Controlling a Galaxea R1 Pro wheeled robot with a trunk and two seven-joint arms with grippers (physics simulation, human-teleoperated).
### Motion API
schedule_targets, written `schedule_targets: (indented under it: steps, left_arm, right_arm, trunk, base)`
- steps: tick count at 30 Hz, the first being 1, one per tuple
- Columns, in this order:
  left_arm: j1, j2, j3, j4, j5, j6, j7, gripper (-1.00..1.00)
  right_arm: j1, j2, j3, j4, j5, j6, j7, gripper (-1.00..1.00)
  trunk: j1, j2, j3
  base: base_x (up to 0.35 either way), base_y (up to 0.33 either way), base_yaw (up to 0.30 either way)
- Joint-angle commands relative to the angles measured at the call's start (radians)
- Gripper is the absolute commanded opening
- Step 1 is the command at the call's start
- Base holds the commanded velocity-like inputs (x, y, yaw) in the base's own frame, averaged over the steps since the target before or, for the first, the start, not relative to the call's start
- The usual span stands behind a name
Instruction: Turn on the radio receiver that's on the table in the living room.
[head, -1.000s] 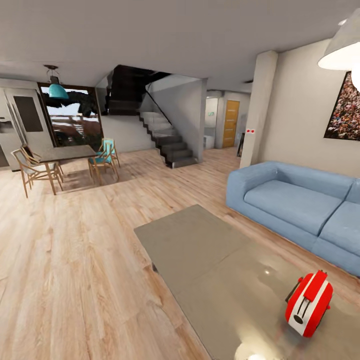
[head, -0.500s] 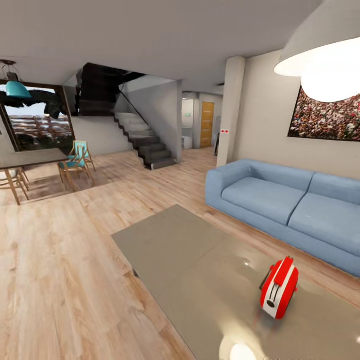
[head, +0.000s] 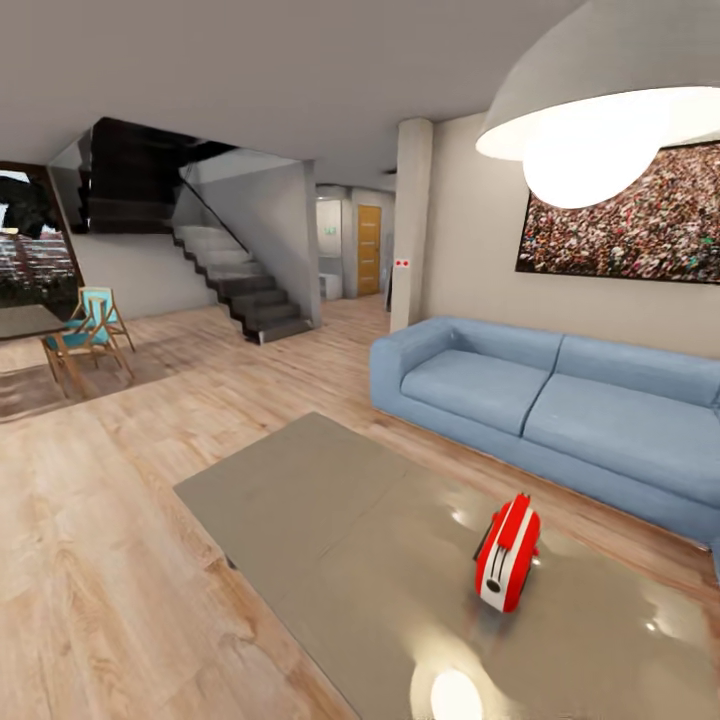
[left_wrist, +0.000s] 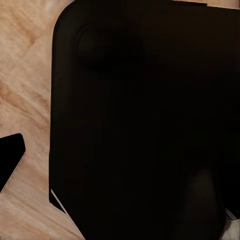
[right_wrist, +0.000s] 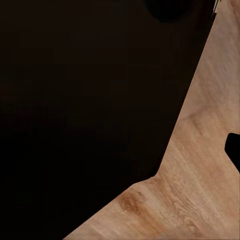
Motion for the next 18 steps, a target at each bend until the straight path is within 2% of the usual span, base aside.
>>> schedule_targets:
  steps: [1,7,11,15,18]
  left_arm:
    - [0.0,0.0,0.0,0.0,0.0,0.0,0.0,1.0]
    - [0.0,0.0,-0.002,0.0,-0.001,-0.001,-0.002,1.0]
    - [0.0,0.001,-0.003,0.0,-0.002,-0.001,-0.033,1.0]
    - [0.0,0.007,-0.003,0.001,0.0,0.001,-0.089,1.0]
    - [0.0,0.009,-0.003,0.001,0.0,0.001,-0.096,1.0]
  right_arm:
    - [0.0,0.0,0.0,0.0,0.0,0.0,0.0,1.0]
    - [0.0,0.0,0.0,0.0,0.001,0.001,0.0,1.0]
    - [0.0,0.0,0.0,0.0,0.001,0.001,0.0,1.0]
    - [0.0,0.0,0.0,0.0,0.001,0.002,0.0,1.0]
    - [0.0,0.0,0.0,0.0,0.001,0.001,0.0,1.0]
  trunk:
    - [0.0,0.0,0.0]
    - [0.0,0.0,0.0]
    - [0.0,0.0,0.0]
    - [0.0,0.0,0.0]
    - [0.0,0.0,0.0]
  base:
    - [0.0,0.0,-0.294]
    - [0.072,0.024,-0.25]
    - [0.28,0.117,-0.043]
    - [0.307,0.131,-0.008]
    - [0.312,0.122,-0.002]
